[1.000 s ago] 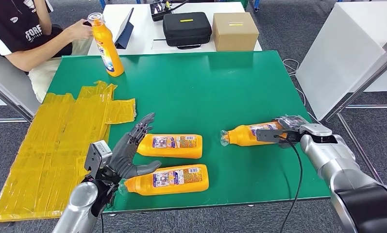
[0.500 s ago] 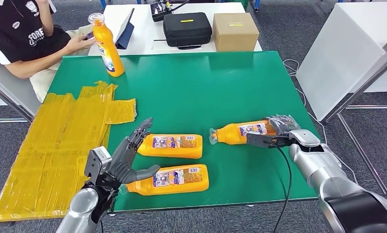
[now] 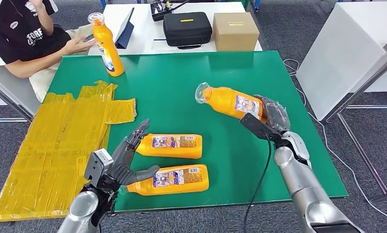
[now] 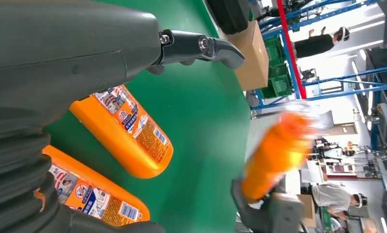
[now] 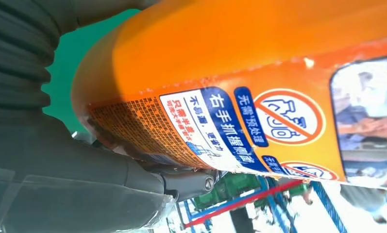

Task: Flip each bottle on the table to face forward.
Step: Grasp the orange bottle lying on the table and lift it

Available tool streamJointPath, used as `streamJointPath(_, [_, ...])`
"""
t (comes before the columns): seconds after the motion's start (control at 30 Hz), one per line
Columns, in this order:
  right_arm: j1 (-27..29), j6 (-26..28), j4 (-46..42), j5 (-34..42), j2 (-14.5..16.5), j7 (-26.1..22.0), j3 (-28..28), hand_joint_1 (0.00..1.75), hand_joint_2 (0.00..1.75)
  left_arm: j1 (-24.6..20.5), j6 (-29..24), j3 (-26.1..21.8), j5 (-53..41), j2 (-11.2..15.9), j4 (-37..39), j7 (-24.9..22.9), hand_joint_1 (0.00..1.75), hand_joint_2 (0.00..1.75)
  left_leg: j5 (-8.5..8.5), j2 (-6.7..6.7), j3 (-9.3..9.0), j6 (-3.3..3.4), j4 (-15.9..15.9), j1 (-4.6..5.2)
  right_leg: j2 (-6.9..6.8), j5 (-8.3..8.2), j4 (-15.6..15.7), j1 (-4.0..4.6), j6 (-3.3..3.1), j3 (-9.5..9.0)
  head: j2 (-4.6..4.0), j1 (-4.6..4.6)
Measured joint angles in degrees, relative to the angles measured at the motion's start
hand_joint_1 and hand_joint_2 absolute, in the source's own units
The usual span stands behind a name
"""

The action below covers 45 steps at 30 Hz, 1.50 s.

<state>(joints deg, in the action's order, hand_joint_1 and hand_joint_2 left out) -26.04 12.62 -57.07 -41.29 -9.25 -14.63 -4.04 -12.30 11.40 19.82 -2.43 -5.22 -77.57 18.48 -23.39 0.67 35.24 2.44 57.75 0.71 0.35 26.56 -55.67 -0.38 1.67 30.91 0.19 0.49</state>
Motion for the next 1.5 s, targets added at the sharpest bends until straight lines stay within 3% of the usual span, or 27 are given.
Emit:
streamJointPath(0.27, [3.07, 0.56, -8.0, 2.45, 3.57, 0.11, 2.82, 1.75, 1.75, -0.72, -0.1, 0.02, 0.1, -0.11, -0.24, -0.63, 0.0, 1.75, 0.01, 0.01, 0.0, 0.0, 0.0, 0.02, 0.0, 0.0, 0.0, -0.03, 0.0, 0.0, -0.01, 0.01])
streamJointPath(0.53, [5.61, -0.47, -12.01, 13.98, 7.53, -3.41, 2.8, 1.75, 1.75, -3.75, 0.52, 0.52, 3.95, -0.63, 0.09, -3.2, 0.0, 1.75, 0.01, 0.02, 0.0, 0.0, 0.0, 0.01, 0.0, 0.0, 0.0, -0.01, 0.0, 0.02, 0.0, 0.0])
streamJointPath(0.8, [6.51, -3.07, -12.82, 20.39, 11.86, -4.72, -3.29, 1.75, 1.75, -10.99, 0.13, 2.87, 8.71, -2.86, 2.57, -6.59, 0.0, 1.75, 0.03, 0.01, -0.01, -0.02, 0.0, -0.02, 0.0, -0.01, -0.02, 0.0, -0.01, 0.01, -0.01, 0.01])
streamJointPath(1.07, [6.51, -9.36, -12.48, 26.03, 15.47, -5.74, -10.58, 1.75, 1.75, -16.61, -1.3, 5.61, 12.71, -4.6, 4.26, -9.09, 0.0, 1.75, 0.02, 0.01, 0.04, -0.02, 0.0, 0.0, 0.01, -0.01, -0.02, -0.01, 0.0, 0.06, -0.01, 0.01])
streamJointPath(1.5, [6.31, -10.1, -8.7, 28.86, 17.07, -6.31, -17.26, 1.75, 1.75, -19.08, -1.83, 8.37, 15.07, -5.76, 6.85, -9.34, 0.0, 1.75, 0.02, 0.0, 0.05, -0.02, 0.0, 0.0, 0.01, -0.01, -0.02, -0.01, 0.0, 0.06, -0.01, 0.01])
